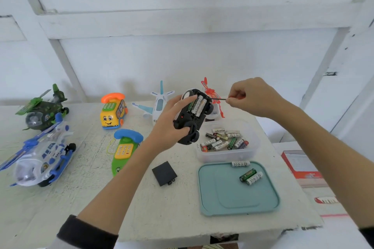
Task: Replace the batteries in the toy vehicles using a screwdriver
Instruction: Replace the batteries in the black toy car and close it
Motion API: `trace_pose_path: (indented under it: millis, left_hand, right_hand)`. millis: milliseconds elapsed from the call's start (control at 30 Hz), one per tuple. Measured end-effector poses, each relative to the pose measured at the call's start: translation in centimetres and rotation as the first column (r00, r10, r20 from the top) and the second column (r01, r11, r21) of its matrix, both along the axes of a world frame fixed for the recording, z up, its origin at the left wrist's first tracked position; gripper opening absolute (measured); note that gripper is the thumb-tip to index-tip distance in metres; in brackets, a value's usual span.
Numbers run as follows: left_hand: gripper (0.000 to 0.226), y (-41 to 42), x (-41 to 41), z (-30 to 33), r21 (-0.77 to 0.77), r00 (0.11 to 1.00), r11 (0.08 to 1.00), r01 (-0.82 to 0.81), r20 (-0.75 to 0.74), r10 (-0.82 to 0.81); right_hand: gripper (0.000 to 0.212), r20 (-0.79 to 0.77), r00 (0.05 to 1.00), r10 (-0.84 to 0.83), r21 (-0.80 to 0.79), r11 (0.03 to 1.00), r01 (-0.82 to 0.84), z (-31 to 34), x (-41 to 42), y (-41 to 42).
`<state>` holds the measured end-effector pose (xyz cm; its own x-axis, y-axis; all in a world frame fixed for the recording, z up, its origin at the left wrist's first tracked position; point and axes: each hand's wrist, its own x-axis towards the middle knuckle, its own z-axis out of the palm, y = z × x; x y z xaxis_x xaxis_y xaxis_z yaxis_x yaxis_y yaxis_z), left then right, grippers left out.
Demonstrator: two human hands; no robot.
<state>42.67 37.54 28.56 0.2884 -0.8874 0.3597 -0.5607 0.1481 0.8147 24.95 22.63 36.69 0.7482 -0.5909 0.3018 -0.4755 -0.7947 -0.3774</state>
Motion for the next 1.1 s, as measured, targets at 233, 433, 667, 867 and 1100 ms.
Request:
trace_pose_path:
  millis: [233,433,667,867,1100]
  left_hand:
    - [0.074,-3.0,0.2,1.3,0.028,0.986,0.994,0.109,0.122,-0.112]
    - [0.073,-4.3,-0.1,0.9,0.065,0.967,0.980,0.188,0.160,-0.197]
    - [0.071,-5.1,-0.9,0.9,0.102,0.974,0.980,0.168,0.133,-0.181]
    - [0.078,-5.5,-1.3,0.8,0.053,0.999,0.998,0.045,-0.029,-0.044]
    - [0.081,-5.0,-1.6,0.8,0.006,0.980,0.999,-0.032,-0.199,0.032]
  right_hand:
    - [0.015,0.019,0.999,-0.039,0.152,0.988,0.036,1.2,-2.3,-2.1]
    - [0.015,-0.007,0.998,-0.069,0.245,0.967,0.069,0.7,-4.4,-3.2]
    - [0.012,0.057,0.993,-0.107,0.191,0.977,0.095,-0.7,-4.9,-3.4]
    - [0.010,0.087,0.993,-0.076,0.161,0.985,0.061,-1.8,-4.5,-2.4]
    - [0.009,0.181,0.982,-0.061,0.174,0.984,0.030,-3.3,-3.5,-1.9]
